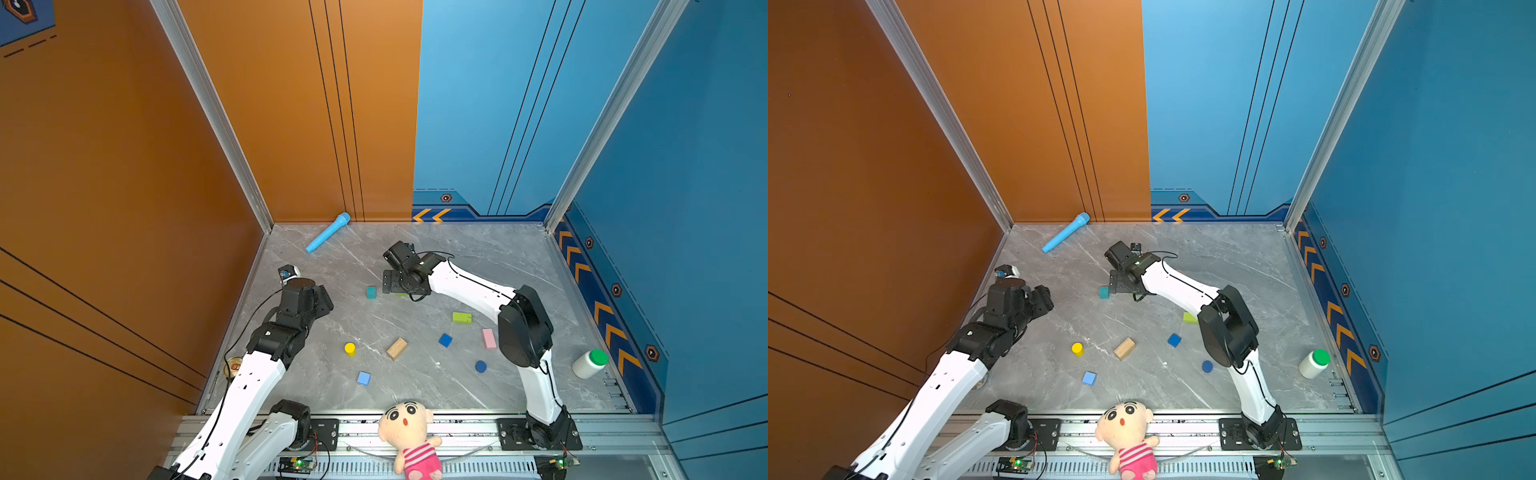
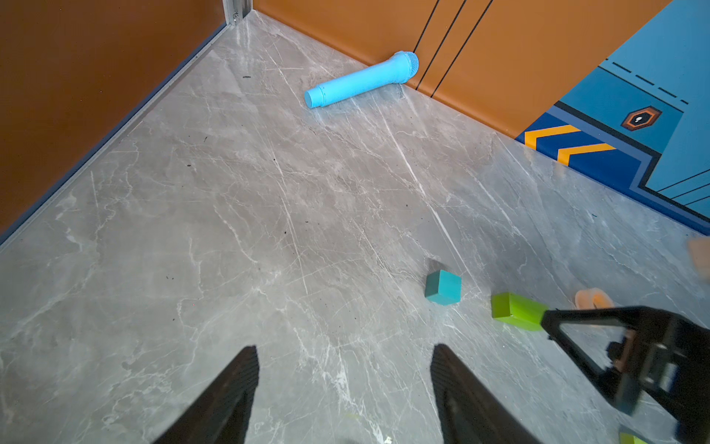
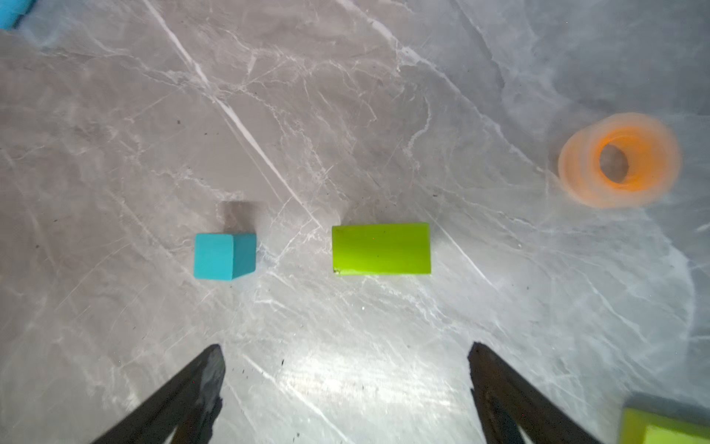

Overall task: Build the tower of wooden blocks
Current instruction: 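Move the right gripper over the tan wooden block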

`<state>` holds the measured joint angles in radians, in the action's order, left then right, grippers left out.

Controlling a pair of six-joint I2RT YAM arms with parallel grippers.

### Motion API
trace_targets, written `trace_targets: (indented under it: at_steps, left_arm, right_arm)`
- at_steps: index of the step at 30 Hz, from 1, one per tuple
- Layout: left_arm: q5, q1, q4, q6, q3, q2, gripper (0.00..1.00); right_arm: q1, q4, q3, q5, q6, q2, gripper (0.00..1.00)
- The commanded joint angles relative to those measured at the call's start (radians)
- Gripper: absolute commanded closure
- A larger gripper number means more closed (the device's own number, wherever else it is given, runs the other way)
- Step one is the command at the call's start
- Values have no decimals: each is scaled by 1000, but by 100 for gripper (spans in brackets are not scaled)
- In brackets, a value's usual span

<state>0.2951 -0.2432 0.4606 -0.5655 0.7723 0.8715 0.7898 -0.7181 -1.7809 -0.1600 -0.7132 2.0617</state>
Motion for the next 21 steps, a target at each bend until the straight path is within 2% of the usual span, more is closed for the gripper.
trace_targets:
  at_steps: [1, 6, 9, 15, 21]
  left_arm:
    - [15, -6, 23, 10, -11, -24, 27]
    - [19, -13, 33, 11, -18, -46, 27]
    - [20, -19, 38, 9, -23, -57, 27]
    - [31, -42, 64, 4, -15, -72, 28]
    - [56, -76, 90, -1, -12, -99, 28]
  right_arm:
    - [29, -62, 59, 25, 99, -84, 0]
    - [82, -112, 148, 105, 283, -174, 2]
    - [113, -121, 203, 149, 339, -216, 3]
    - [211, -108, 277, 157, 403, -253, 3]
    - [263, -64, 347, 149, 394, -243, 2]
